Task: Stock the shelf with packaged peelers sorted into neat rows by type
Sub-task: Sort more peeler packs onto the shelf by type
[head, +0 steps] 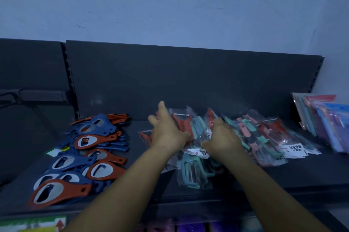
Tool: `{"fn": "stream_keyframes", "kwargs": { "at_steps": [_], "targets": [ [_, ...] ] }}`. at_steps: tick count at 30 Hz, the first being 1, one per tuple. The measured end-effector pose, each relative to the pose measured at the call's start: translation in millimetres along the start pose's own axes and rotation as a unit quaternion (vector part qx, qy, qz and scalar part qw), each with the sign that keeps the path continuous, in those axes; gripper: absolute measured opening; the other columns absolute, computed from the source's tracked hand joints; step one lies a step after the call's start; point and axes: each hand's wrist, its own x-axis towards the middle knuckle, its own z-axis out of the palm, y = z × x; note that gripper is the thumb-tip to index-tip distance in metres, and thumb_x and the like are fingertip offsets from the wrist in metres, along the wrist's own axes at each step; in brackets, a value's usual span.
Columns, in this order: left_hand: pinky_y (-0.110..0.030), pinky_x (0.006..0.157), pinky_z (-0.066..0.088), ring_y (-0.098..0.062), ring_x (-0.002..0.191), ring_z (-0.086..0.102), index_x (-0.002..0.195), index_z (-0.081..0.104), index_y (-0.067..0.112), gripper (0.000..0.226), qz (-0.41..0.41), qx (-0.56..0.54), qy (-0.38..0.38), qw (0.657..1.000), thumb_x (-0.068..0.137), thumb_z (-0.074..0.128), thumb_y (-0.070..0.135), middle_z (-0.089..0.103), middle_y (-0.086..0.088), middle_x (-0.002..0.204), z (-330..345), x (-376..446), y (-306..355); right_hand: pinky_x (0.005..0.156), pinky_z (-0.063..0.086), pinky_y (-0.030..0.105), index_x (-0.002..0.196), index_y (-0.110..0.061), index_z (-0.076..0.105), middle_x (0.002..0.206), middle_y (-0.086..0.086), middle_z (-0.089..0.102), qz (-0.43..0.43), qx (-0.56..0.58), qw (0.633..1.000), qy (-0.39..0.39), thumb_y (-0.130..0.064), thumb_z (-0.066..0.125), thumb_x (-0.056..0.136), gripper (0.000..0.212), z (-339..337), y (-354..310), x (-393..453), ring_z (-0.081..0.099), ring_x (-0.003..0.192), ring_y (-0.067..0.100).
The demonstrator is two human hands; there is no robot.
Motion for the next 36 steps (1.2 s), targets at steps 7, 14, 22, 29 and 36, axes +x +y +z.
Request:
{"fn": "stream_keyframes", "kwargs": {
  "at_steps": [7, 14, 22, 29, 36],
  "targets": [
    [-0.035, 0.069, 0.057, -0.027, 0.094, 0.064, 0.147, -0.010, 0.033, 0.116, -0.047, -0.036, -0.005, 0.998, 0.073, 0.077, 0.015, 0.045, -0.011, 0.137, 4, 8, -4, 0.083, 0.045, 0.036, 0.135, -0.008, 0.026, 0.134, 0.016, 0.043, 0.018, 0.014, 1.000, 0.004, -0.012, 0.066, 0.081, 0.067, 2, -2, 0, 0.053, 0.115, 0.034],
    [-0.035, 0.062, 0.059, -0.025, 0.094, 0.063, 0.138, 0.012, 0.043, 0.098, -0.015, -0.110, 0.014, 0.994, 0.072, 0.074, 0.006, 0.048, -0.004, 0.128, 7, 10, -4, 0.070, 0.042, 0.031, 0.130, -0.022, 0.034, 0.114, 0.008, 0.057, -0.003, 0.080, 0.996, 0.043, -0.006, 0.059, 0.078, 0.060, 5, 2, -2, 0.059, 0.096, 0.029],
    [-0.042, 0.078, 0.058, -0.025, 0.102, 0.059, 0.145, 0.017, 0.034, 0.093, 0.050, -0.134, 0.077, 0.987, 0.076, 0.066, -0.004, 0.041, -0.002, 0.133, -6, 10, 3, 0.086, 0.043, 0.027, 0.143, -0.026, 0.027, 0.132, 0.005, 0.049, -0.054, 0.170, 0.979, 0.097, -0.012, 0.057, 0.086, 0.066, -7, -4, -12, 0.053, 0.109, 0.021],
    [-0.035, 0.066, 0.060, -0.021, 0.097, 0.061, 0.142, 0.023, 0.037, 0.090, 0.095, -0.171, 0.072, 0.978, 0.075, 0.067, -0.005, 0.046, 0.000, 0.129, -9, 10, 5, 0.086, 0.036, 0.024, 0.147, -0.025, 0.025, 0.141, 0.005, 0.043, -0.055, 0.207, 0.971, 0.109, -0.015, 0.054, 0.090, 0.065, -17, -11, -25, 0.050, 0.107, 0.017],
    [-0.025, 0.066, 0.057, -0.013, 0.094, 0.062, 0.141, 0.026, 0.036, 0.084, 0.170, -0.185, 0.067, 0.966, 0.077, 0.067, -0.002, 0.053, 0.003, 0.120, -10, 0, 26, 0.084, 0.031, 0.020, 0.148, -0.026, 0.025, 0.145, 0.002, 0.038, -0.064, 0.221, 0.960, 0.157, -0.018, 0.053, 0.092, 0.064, -36, -15, -44, 0.046, 0.102, 0.010]
  ]
}}
